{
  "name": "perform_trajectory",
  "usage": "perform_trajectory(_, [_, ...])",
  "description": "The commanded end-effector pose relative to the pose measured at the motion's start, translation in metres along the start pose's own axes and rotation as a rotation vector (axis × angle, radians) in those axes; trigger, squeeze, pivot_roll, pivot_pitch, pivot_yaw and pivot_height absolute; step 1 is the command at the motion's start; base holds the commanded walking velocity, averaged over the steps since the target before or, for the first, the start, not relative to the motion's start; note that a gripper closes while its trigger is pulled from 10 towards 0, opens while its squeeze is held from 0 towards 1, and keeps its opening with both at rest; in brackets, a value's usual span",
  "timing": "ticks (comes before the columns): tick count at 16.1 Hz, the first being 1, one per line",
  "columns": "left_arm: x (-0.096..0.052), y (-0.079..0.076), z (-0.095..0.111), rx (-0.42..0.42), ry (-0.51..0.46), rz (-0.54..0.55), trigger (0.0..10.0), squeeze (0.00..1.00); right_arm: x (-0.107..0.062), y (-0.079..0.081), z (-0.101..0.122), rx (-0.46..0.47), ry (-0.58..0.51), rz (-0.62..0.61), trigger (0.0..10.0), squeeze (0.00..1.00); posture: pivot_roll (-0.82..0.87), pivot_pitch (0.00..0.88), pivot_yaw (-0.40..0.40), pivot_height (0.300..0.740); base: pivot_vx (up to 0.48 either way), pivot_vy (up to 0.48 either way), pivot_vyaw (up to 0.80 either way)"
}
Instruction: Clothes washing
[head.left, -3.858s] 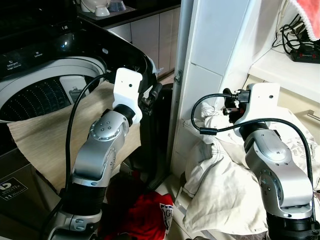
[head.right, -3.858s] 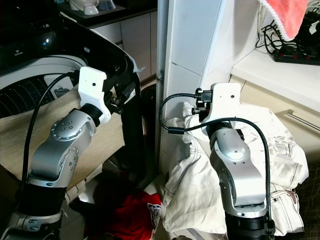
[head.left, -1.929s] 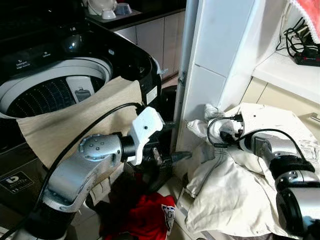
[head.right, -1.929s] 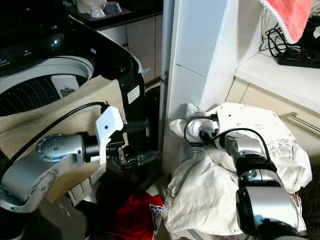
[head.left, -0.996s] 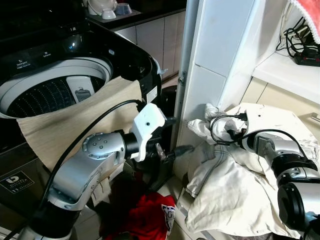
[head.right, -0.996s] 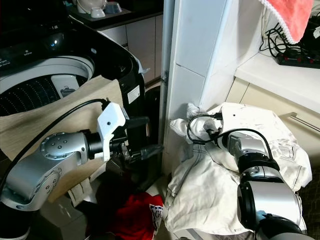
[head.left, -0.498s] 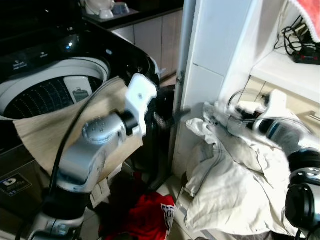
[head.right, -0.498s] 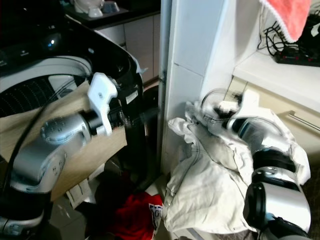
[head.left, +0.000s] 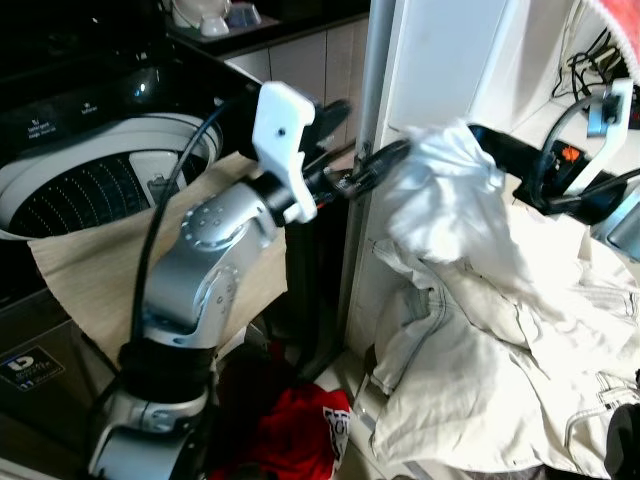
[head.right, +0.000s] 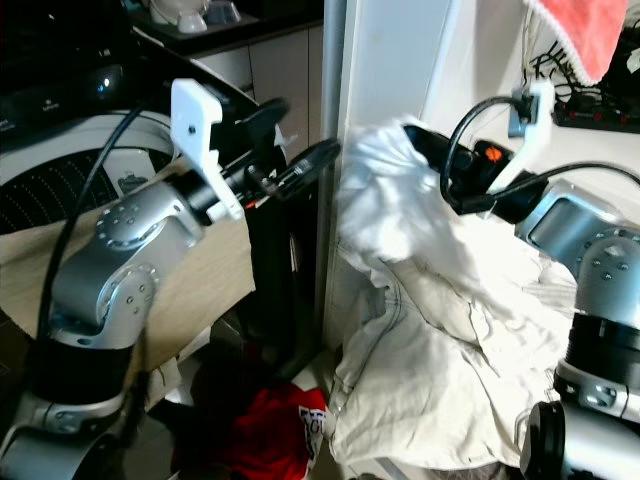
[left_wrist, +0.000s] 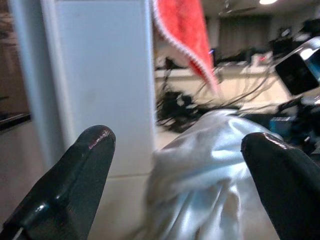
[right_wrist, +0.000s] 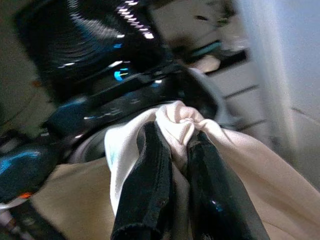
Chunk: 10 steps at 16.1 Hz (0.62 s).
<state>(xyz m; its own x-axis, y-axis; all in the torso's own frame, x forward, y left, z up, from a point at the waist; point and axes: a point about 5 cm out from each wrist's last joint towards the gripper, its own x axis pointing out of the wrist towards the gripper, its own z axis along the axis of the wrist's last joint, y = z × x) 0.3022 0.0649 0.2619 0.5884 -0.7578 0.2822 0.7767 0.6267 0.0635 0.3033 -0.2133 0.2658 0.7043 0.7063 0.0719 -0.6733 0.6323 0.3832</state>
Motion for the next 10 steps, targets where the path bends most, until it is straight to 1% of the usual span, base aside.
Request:
perform_trajectory(1, [0.006, -0.002, 0.005, -0.008, -0.026, -0.034, 10.0, 1.0, -0.001, 0.009, 0.003, -0.002, -0.012, 0.025, 0.0, 0.0, -0.13, 0.0, 0.021, 0.74, 0.0, 0.0, 0.0])
perform_trajectory(2, [0.012, -0.008, 0.005, -0.013, -0.034, -0.065, 10.0, 1.0, 0.001, 0.016, 0.004, 0.012, -0.024, 0.041, 0.0, 0.0, -0.13, 0.0, 0.02, 0.74, 0.0, 0.0, 0.0])
perform_trajectory(4, [0.018, -0.014, -0.003, -0.006, -0.016, -0.078, 10.0, 1.0, 0.005, 0.026, 0.005, 0.021, -0.038, 0.087, 0.0, 0.0, -0.13, 0.0, 0.019, 0.74, 0.0, 0.0, 0.0])
perform_trajectory(5, [0.02, -0.018, -0.007, -0.035, -0.011, -0.089, 10.0, 1.0, 0.006, 0.03, 0.006, 0.025, -0.045, 0.108, 0.0, 0.0, -0.13, 0.0, 0.018, 0.74, 0.0, 0.0, 0.0])
perform_trajectory(6, [0.021, -0.021, -0.011, -0.08, -0.009, -0.108, 10.0, 0.59, 0.006, 0.032, 0.006, 0.025, -0.045, 0.112, 0.0, 0.0, -0.13, 0.0, 0.018, 0.74, 0.0, 0.0, 0.0])
perform_trajectory(7, [0.02, -0.026, -0.015, -0.101, 0.0, -0.138, 10.0, 0.0, 0.006, 0.033, 0.007, 0.028, -0.05, 0.12, 0.0, 0.0, -0.13, 0.0, 0.019, 0.74, 0.0, 0.0, 0.0])
perform_trajectory(8, [0.02, -0.028, -0.019, -0.094, 0.017, -0.139, 10.0, 0.0, 0.005, 0.034, 0.007, 0.027, -0.05, 0.115, 0.0, 0.0, -0.13, 0.0, 0.02, 0.74, 0.0, 0.0, 0.0])
perform_trajectory(9, [0.02, -0.026, -0.021, -0.096, 0.02, -0.124, 7.5, 0.0, 0.005, 0.034, 0.007, 0.03, -0.049, 0.107, 0.0, 0.0, -0.13, 0.0, 0.021, 0.74, 0.0, 0.0, 0.0])
perform_trajectory(10, [0.02, -0.021, -0.02, -0.115, 0.003, -0.093, 0.0, 0.0, 0.004, 0.034, 0.007, 0.035, -0.051, 0.103, 0.0, 0.0, -0.13, 0.0, 0.022, 0.74, 0.0, 0.0, 0.0])
